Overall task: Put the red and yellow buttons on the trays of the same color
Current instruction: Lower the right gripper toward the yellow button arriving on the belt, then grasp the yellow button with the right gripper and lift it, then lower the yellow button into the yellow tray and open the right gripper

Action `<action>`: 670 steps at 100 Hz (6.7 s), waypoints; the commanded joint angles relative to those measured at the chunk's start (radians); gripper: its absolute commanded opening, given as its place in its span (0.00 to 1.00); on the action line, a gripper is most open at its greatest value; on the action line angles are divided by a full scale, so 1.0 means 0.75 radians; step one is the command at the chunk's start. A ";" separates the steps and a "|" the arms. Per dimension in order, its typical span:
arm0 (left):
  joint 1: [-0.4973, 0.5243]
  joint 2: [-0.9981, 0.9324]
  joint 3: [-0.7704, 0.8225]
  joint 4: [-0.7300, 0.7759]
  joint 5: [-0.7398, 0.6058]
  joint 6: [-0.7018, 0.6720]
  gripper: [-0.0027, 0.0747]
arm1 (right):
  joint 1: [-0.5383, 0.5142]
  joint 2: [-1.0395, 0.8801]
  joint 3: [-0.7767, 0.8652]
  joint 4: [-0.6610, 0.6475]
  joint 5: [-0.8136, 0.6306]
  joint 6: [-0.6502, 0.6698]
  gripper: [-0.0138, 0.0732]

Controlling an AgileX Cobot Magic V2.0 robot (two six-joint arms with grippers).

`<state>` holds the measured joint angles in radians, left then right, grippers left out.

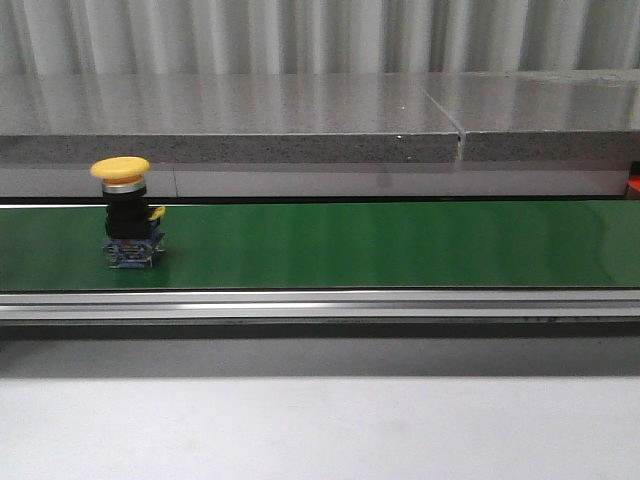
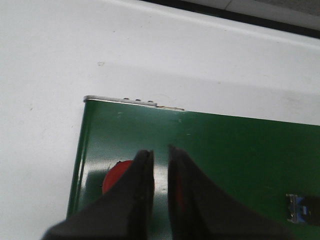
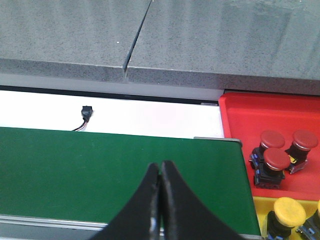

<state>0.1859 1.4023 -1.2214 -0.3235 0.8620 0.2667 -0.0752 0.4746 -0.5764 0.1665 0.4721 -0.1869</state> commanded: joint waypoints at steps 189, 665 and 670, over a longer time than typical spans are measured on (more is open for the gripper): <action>-0.427 -1.165 0.721 0.288 -0.332 -0.204 0.01 | 0.727 1.230 -0.994 0.110 0.349 -0.005 0.87; -0.427 -1.165 0.721 0.288 -0.337 -0.204 0.01 | -0.944 1.450 -0.585 0.006 0.306 0.511 0.34; -0.427 -1.165 0.721 0.288 -0.337 -0.204 0.01 | -0.944 1.450 -0.584 0.006 0.303 0.510 0.46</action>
<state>-0.1284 0.5238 -0.6551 -0.0914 0.6792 0.1250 -0.7771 1.5958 -0.9950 0.1585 0.7343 0.1966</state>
